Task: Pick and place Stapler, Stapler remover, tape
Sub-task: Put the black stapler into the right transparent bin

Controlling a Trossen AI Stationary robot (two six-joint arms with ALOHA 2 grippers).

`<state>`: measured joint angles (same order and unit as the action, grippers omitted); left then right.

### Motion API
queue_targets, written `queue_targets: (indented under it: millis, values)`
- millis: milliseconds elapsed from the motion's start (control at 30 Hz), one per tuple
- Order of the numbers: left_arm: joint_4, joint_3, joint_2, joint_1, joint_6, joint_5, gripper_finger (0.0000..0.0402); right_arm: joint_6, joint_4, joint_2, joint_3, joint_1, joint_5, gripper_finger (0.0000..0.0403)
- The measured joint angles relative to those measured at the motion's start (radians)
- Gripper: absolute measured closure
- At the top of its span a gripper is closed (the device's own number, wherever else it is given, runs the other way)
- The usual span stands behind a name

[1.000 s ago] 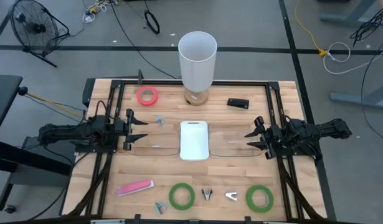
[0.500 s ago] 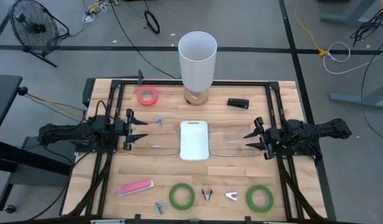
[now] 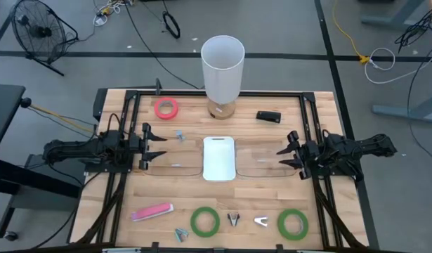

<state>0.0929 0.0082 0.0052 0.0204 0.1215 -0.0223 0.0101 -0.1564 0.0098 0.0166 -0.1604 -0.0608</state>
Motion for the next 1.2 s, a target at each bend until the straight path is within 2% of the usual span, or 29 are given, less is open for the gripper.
queue_targets:
  millis: [233, 700, 933, 1033, 1100, 1200]
  values:
    - [0.000, 0.000, 0.000, 0.000, 0.003, 0.000, 0.0177, -0.063, -0.066, 0.000, 0.000, 0.000, 0.000, 0.0255]
    - [0.009, 0.000, 0.000, 0.000, -0.006, 0.000, 0.0177, -0.056, -0.094, 0.000, 0.000, 0.000, 0.037, 0.0255]
    - [0.008, 0.000, 0.000, 0.000, -0.062, 0.000, 0.0177, -0.213, -0.106, 0.000, 0.000, 0.000, 0.029, 0.0255]
    - [0.008, 0.000, 0.000, 0.000, -0.085, 0.000, 0.0177, -0.219, -0.106, 0.000, 0.000, 0.000, 0.127, 0.0255]
    - [0.008, 0.000, 0.000, 0.000, -0.085, 0.000, 0.0177, -0.245, -0.093, 0.001, 0.000, 0.001, 0.243, 0.0255]
    - [0.014, 0.000, 0.000, 0.000, -0.085, 0.000, 0.0177, -0.194, -0.011, 0.008, 0.018, 0.015, 0.414, 0.0255]
